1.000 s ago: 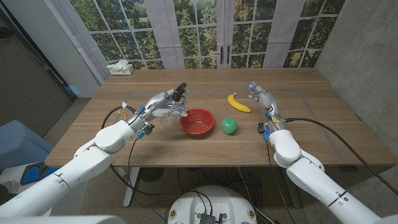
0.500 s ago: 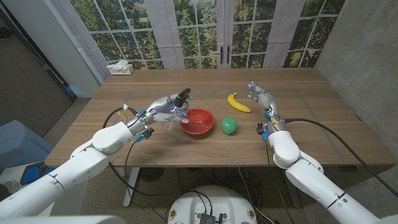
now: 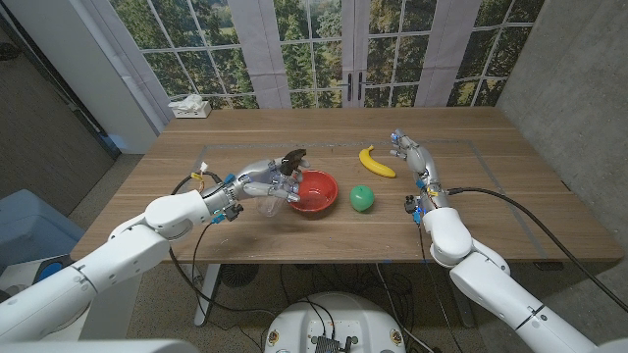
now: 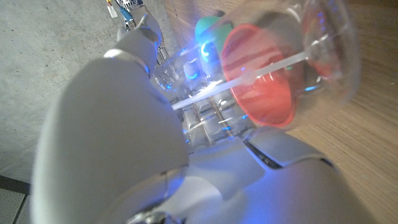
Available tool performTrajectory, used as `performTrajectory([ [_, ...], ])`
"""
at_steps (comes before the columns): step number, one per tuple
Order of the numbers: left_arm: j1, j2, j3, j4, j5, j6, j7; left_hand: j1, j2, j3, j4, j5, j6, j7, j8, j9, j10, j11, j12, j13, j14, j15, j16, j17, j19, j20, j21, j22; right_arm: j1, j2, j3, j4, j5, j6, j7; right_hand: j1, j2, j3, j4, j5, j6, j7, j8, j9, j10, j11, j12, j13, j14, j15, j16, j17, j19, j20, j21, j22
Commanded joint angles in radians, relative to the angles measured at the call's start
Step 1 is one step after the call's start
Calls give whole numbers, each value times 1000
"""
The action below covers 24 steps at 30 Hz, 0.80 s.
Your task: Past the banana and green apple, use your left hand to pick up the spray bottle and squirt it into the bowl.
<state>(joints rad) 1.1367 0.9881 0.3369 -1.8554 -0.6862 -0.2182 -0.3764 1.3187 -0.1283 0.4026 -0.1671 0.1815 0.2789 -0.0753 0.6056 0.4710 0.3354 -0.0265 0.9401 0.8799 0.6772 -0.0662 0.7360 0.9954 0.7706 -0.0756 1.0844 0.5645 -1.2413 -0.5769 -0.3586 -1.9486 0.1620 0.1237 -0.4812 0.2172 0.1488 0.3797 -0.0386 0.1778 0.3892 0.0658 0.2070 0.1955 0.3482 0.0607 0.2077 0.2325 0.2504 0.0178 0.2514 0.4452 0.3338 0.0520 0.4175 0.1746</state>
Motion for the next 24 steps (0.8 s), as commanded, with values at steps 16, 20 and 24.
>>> performTrajectory([
  [16,41,108,-47,-151,-226,332,76,308,303,3,-4,2,50,-10,19,15,2,8,15,-1,0,-105,16,-1,13,-154,10,-3,52,-6,-8,46,40,-14,53,5,9,10,-4,-1,3,-2,-2,3,5,-9,3,-2,6,3,5,-1,11,-2,-6,2],
  [20,48,113,-54,-166,-229,347,99,310,303,1,-4,4,63,6,28,20,3,5,19,1,0,-105,20,-2,15,-154,12,-5,59,-9,-10,57,52,-10,65,5,9,10,-4,-1,4,-2,-2,3,5,-8,3,-2,7,2,5,-2,12,-3,-7,2],
  [24,49,115,-60,-176,-261,383,112,311,302,0,-5,5,66,15,32,23,4,7,22,1,2,-107,24,-1,16,-154,14,-6,63,-12,-9,62,61,-11,71,5,9,11,-5,-1,4,-2,-2,3,5,-8,3,-3,6,2,5,-2,12,-2,-8,2],
])
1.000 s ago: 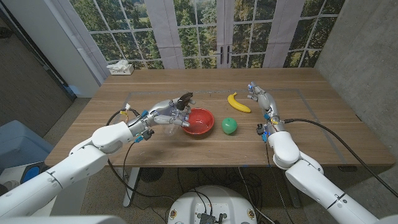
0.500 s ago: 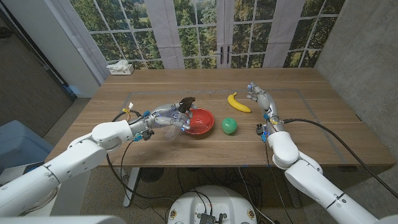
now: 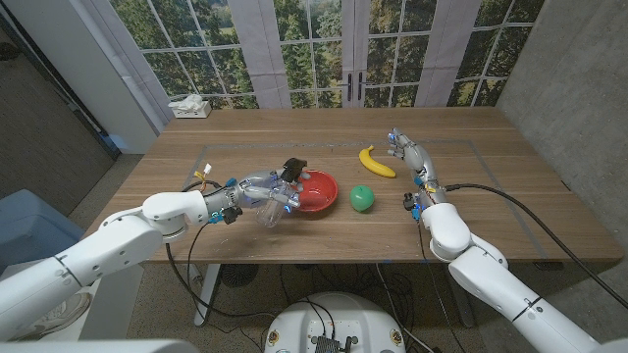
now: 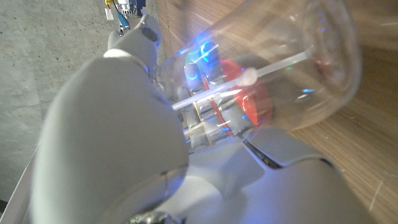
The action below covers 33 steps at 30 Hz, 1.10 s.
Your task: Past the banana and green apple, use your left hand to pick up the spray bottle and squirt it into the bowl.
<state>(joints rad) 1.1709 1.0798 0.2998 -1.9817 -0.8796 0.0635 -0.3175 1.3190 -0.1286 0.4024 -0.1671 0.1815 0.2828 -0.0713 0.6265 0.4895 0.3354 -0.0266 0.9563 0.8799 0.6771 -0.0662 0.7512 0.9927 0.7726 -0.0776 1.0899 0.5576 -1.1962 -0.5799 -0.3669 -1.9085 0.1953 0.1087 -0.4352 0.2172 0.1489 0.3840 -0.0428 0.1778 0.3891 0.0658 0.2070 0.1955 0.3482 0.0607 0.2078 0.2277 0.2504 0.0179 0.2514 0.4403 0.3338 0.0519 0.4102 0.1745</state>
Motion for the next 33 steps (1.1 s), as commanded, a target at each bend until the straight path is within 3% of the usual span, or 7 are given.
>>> performTrajectory([
  [1,14,24,-22,-51,-68,106,54,311,303,-1,-4,5,65,15,12,6,3,8,6,2,2,-107,9,1,14,-152,9,0,18,-11,0,24,31,6,29,5,9,7,-1,-1,3,-3,-2,3,5,-8,3,2,6,1,5,3,12,-3,-1,2],
  [6,20,16,-29,-57,-118,151,81,313,303,-3,-4,6,113,33,33,8,2,5,9,0,4,-105,16,0,14,-152,11,-3,18,-16,0,22,31,3,28,4,9,7,-1,-1,3,-3,-2,3,6,-8,3,2,7,3,5,3,13,-2,-3,2],
  [11,33,2,-38,-63,-159,173,111,316,305,-5,-3,7,259,56,78,-3,-2,12,18,1,-14,-95,31,2,15,-151,11,-13,15,-22,3,19,36,3,29,4,9,8,-2,-1,2,-3,-2,3,5,-9,3,2,6,2,5,2,13,-3,-5,2],
  [17,47,-5,-49,-73,-173,181,144,321,308,-3,-2,7,437,107,106,-40,-2,10,29,0,-42,-84,55,7,5,-150,21,-16,13,-27,5,18,42,4,32,4,10,8,-2,-1,1,-2,-3,3,6,-9,3,1,7,3,5,2,14,-3,-6,2],
  [24,44,-16,-49,-66,-182,179,131,325,308,1,-4,7,541,145,104,-78,10,11,33,-14,-60,-73,71,9,-5,-150,34,-14,12,-29,6,20,44,4,30,3,10,9,-2,-1,1,-3,-2,3,5,-9,3,1,6,1,5,1,14,-3,-9,2],
  [33,36,-19,-43,-66,-178,188,127,328,308,5,-5,8,562,155,83,-102,25,8,42,-16,-66,-66,80,7,-8,-150,47,-11,4,-30,10,18,50,8,26,3,10,10,-3,-1,1,-2,-3,3,4,-8,2,1,6,2,5,1,15,-3,-11,2],
])
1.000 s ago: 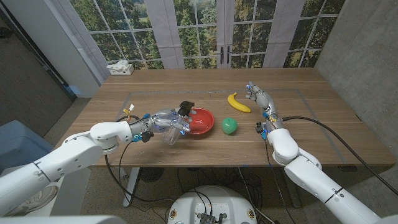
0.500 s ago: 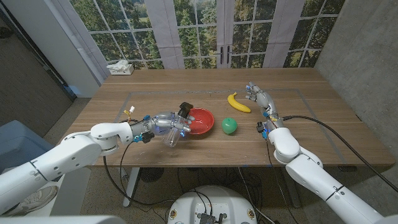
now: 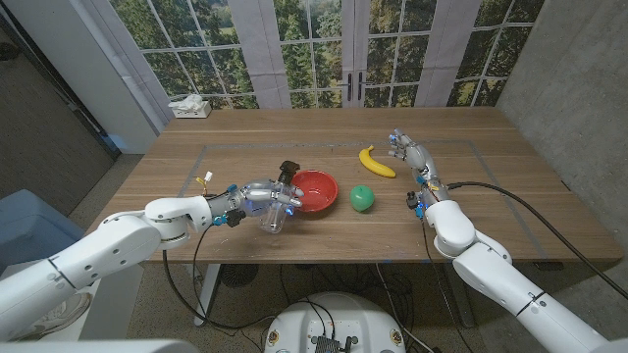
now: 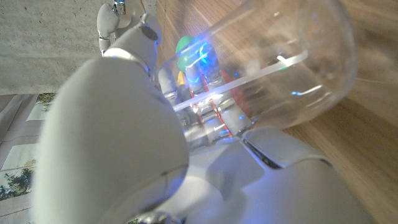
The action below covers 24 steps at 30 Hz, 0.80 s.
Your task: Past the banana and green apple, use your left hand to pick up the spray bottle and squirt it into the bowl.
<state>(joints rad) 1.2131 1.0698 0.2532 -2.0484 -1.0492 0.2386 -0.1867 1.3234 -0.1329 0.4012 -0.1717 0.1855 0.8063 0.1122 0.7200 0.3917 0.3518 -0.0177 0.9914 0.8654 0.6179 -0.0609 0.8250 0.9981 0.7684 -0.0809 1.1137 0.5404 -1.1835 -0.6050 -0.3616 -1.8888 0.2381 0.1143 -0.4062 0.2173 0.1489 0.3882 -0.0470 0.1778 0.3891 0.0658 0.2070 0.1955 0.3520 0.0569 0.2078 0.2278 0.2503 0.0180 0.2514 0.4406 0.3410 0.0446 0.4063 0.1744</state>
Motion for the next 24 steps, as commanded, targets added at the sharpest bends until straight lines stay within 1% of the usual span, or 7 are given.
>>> performTrajectory([
  [1,-6,-11,4,1,-10,13,-1,324,312,6,-1,4,38,-28,-13,-7,10,-1,8,-2,-8,-71,7,2,-5,-147,24,7,-10,-7,6,-2,7,4,-2,3,10,5,1,-1,1,-3,-3,3,1,-5,3,0,6,0,5,0,8,4,-8,2],
  [4,-9,-14,6,3,-10,12,-8,325,312,9,-1,5,18,-36,-34,-18,10,0,12,-1,-8,-68,11,0,-9,-146,29,7,-18,-8,9,-4,6,11,-6,3,10,6,1,-1,1,-2,-3,3,1,-3,2,0,6,1,5,0,8,4,-9,2],
  [10,-9,-19,10,2,-1,5,-4,329,309,19,-1,9,-132,-104,-153,-65,7,-3,31,1,-12,-70,35,-8,-10,-147,50,1,-32,-9,16,-8,6,22,-11,2,10,6,0,-2,0,-2,-3,3,0,-4,2,0,7,3,5,0,9,5,-10,2],
  [13,-12,-20,14,2,5,3,-8,330,307,20,-1,9,-186,-120,-187,-73,4,-3,35,-3,-13,-72,42,-12,-9,-148,55,-2,-38,-10,19,-10,8,25,-12,2,9,6,0,-2,0,-3,-3,3,0,-4,2,0,7,0,5,-1,9,5,-11,2],
  [15,-18,-18,18,3,7,7,-18,331,307,20,-1,11,-272,-142,-232,-79,0,-3,40,-8,-12,-72,51,-19,-7,-147,61,-9,-43,-10,20,-13,3,26,-18,2,9,7,0,-2,1,-3,-3,3,1,-3,2,0,7,1,5,-1,10,5,-12,2],
  [19,-12,-21,14,0,0,6,-11,334,305,21,-2,12,-429,-155,-312,-86,0,-5,51,-16,-11,-75,65,-33,-4,-148,70,-21,-49,-12,23,-15,2,31,-18,2,9,7,-1,-2,0,-2,-3,3,0,-3,2,0,7,3,5,-1,10,5,-13,2],
  [24,-2,-23,10,-4,-6,1,-4,335,303,19,-2,14,-595,-120,-399,-91,-9,-4,65,-20,-6,-79,78,-54,-4,-149,83,-34,-52,-12,24,-15,0,35,-16,1,8,7,-1,-2,0,-2,-3,3,0,-3,2,-1,7,3,5,-2,11,6,-15,2],
])
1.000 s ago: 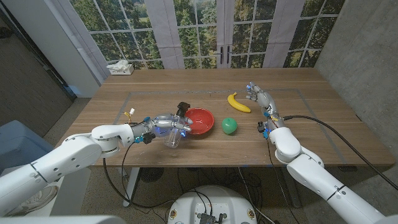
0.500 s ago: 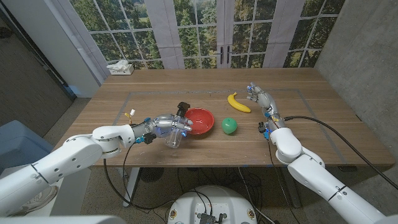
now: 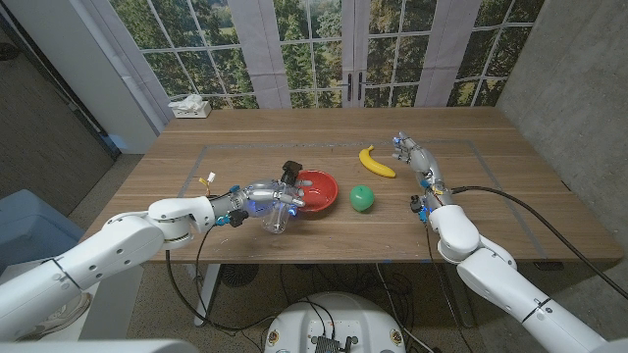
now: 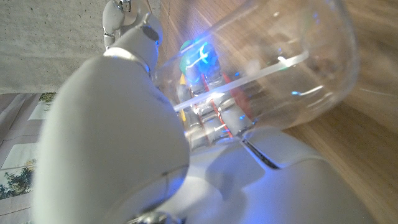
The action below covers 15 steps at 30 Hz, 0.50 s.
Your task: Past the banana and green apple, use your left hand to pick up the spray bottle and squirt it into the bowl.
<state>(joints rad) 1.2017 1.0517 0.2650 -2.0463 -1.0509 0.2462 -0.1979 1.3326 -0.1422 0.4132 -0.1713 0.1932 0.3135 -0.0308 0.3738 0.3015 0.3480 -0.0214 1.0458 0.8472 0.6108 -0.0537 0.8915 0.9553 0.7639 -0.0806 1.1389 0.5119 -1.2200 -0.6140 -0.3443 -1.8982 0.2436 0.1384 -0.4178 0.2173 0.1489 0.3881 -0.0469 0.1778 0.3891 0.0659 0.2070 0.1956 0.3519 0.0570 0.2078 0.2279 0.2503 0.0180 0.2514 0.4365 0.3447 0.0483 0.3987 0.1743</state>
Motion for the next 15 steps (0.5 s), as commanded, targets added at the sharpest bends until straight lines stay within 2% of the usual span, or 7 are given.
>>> performTrajectory([
  [1,16,-8,-6,-8,-9,-10,15,327,314,7,-2,7,-138,42,-71,-1,-8,4,15,-3,2,-88,18,-12,4,-149,60,-10,-17,-2,7,-8,-4,6,-6,1,8,7,-2,-2,0,-2,-3,3,1,-2,3,-1,7,3,5,2,8,2,-7,2],
  [4,25,-10,-11,-11,-11,-18,19,328,312,5,-2,8,-255,60,-124,3,-33,6,22,2,3,-91,27,-27,4,-149,67,-21,-18,-1,8,-8,-4,7,-7,1,8,7,-2,-2,0,-1,-3,3,1,-2,2,-1,7,2,5,2,8,2,-8,2],
  [6,15,-6,-6,-5,-12,-13,-8,329,311,5,-3,9,-303,54,-142,8,-56,15,27,13,6,-93,32,-31,2,-149,72,-22,-20,-2,8,-8,-4,10,-5,1,8,7,-2,-2,1,-2,-2,3,1,-3,3,-1,7,1,5,2,9,2,-9,2],
  [9,25,-10,-12,-8,-17,-20,1,329,311,5,-3,10,-339,65,-152,13,-72,23,29,19,7,-95,35,-36,2,-149,75,-24,-24,-4,9,-11,-7,11,-4,1,7,8,-3,-2,1,-1,-2,3,1,-3,3,-1,5,3,4,1,9,2,-11,3],
  [10,21,-10,-10,-5,-22,-16,-8,331,310,6,-4,11,-353,82,-153,17,-77,28,33,24,7,-96,36,-39,1,-149,77,-21,-25,-2,10,-12,-8,11,-8,1,7,8,-3,-2,1,-1,-2,3,1,-3,3,-1,6,3,4,1,9,2,-11,3],
  [12,23,-7,-10,-9,-20,-12,-1,331,310,6,-3,12,-373,140,-149,30,-87,34,37,29,7,-98,41,-46,1,-149,78,-20,-28,-3,11,-14,-8,14,-7,1,7,8,-3,-2,1,-1,-2,3,1,-4,3,-1,6,3,4,1,9,2,-11,3],
  [15,27,-9,-13,-10,-21,-17,2,331,308,6,-3,12,-378,149,-145,35,-91,34,39,31,10,-99,44,-48,-2,-150,77,-18,-33,-3,13,-18,-10,15,-10,0,7,8,-4,-2,1,-2,-2,3,1,-3,3,-1,8,2,5,1,9,2,-13,3],
])
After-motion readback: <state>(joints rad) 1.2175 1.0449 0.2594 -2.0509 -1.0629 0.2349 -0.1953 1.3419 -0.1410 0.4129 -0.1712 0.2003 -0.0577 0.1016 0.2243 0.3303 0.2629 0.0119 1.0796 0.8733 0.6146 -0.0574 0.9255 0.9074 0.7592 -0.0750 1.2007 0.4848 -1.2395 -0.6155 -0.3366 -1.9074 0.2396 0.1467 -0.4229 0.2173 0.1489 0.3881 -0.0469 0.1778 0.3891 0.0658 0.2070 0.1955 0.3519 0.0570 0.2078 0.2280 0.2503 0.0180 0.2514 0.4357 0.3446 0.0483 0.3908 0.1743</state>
